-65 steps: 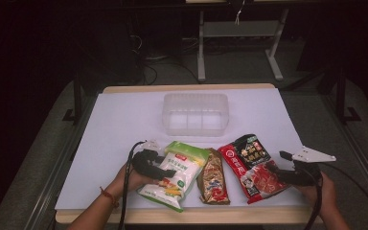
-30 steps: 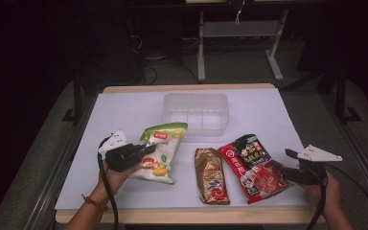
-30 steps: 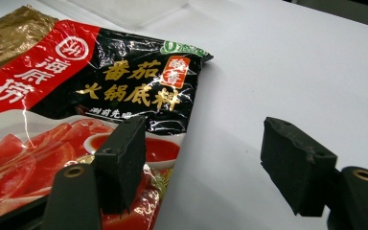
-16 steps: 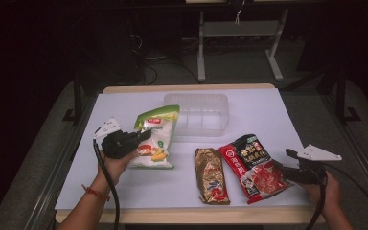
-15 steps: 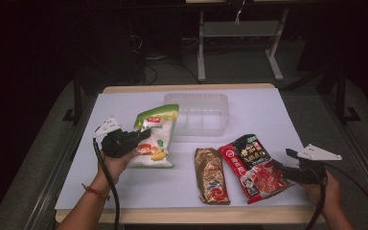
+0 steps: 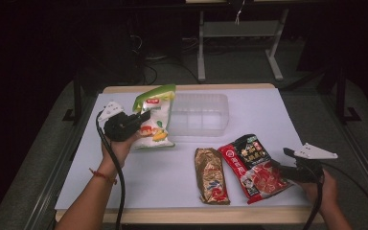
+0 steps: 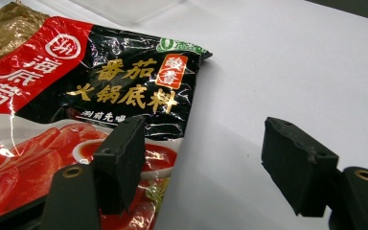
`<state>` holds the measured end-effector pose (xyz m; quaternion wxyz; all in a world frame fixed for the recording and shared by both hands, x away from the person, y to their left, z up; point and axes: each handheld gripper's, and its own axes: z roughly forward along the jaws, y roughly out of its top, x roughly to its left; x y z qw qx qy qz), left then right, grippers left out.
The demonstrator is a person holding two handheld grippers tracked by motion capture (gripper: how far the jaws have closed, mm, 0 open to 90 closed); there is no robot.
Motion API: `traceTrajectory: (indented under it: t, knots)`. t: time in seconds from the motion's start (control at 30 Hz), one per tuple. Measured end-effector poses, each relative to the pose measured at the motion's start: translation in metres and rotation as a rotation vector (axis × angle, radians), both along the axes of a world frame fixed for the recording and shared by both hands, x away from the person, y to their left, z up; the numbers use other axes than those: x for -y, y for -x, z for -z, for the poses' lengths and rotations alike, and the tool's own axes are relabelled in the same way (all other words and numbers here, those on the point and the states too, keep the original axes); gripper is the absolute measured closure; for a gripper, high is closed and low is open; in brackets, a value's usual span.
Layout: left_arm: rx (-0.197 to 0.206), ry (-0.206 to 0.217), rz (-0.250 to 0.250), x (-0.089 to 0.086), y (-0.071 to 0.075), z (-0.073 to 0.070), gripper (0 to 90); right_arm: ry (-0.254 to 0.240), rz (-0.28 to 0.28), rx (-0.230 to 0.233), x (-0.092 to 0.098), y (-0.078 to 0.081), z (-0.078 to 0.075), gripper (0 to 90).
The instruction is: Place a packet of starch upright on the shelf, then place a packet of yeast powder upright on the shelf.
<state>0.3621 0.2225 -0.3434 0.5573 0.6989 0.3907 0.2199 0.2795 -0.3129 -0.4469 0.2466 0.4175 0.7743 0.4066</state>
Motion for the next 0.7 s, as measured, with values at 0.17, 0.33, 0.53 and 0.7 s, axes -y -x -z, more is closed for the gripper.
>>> traceTrajectory:
  t: [0.17,0.33,0.53,0.7]
  knots:
    - [0.024,-0.024,-0.052,0.014,-0.015,-0.011,84.0,0.002,-0.006,-0.001,-0.001,-0.001,0.001,31.2]
    - [0.039,-0.023,-0.09,0.027,-0.03,-0.018,84.0,0.004,-0.006,-0.002,-0.001,-0.001,0.001,31.3]
    - [0.052,-0.043,-0.149,0.045,-0.049,-0.023,83.9,0.004,-0.013,0.0,-0.003,-0.001,0.001,31.8]
    - [0.062,-0.101,-0.21,0.063,-0.065,-0.025,83.9,0.011,-0.012,0.002,-0.003,-0.001,0.001,31.8]
